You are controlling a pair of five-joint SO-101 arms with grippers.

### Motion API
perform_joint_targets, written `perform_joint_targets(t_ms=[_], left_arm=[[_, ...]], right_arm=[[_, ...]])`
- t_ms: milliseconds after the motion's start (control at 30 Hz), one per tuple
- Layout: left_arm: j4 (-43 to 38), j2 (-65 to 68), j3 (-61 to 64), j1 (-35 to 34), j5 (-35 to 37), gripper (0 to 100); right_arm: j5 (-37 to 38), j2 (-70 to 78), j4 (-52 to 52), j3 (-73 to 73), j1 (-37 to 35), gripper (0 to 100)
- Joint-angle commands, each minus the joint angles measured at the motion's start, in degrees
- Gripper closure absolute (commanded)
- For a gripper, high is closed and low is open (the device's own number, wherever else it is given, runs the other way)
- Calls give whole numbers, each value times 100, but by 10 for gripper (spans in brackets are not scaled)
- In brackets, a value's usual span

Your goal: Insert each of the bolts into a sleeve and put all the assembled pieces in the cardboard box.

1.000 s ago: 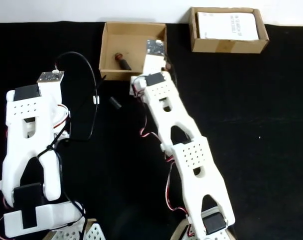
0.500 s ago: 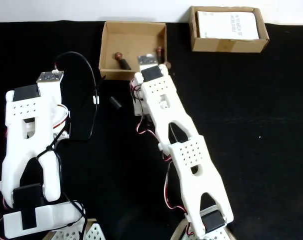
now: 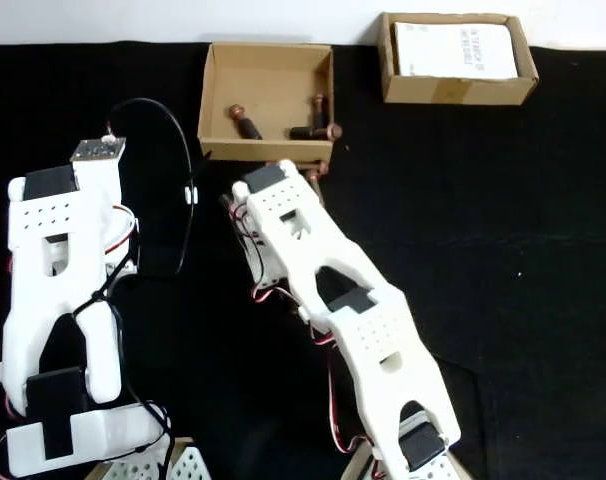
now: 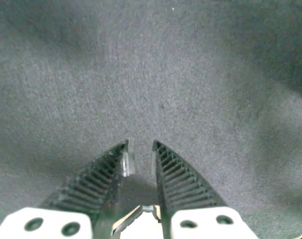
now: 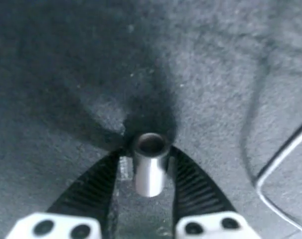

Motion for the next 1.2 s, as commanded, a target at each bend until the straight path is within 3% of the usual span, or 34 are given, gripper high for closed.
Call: perform_joint_targets(t_ms=[0, 233, 333, 533, 800, 1033, 1167], left_arm=[[26, -75, -215, -57, -35, 923], [18, -75, -215, -57, -35, 923], [9, -75, -215, -57, -35, 923], [0, -75, -215, -57, -44, 923], [26, -66, -382, -13, -35, 923], [440, 171, -1763, 646, 70, 920], [615, 936, -2607, 1490, 844, 903]], right_arm=[[44, -48, -22, 171, -31, 751], [35, 163, -224, 171, -92, 724], [26, 242, -303, 171, -101, 773], [26, 251, -418, 171, -101, 984], [18, -233, 198, 171, 31, 991], [308, -2624, 198, 233, 1305, 991], [316, -3829, 198, 532, 2457, 991]])
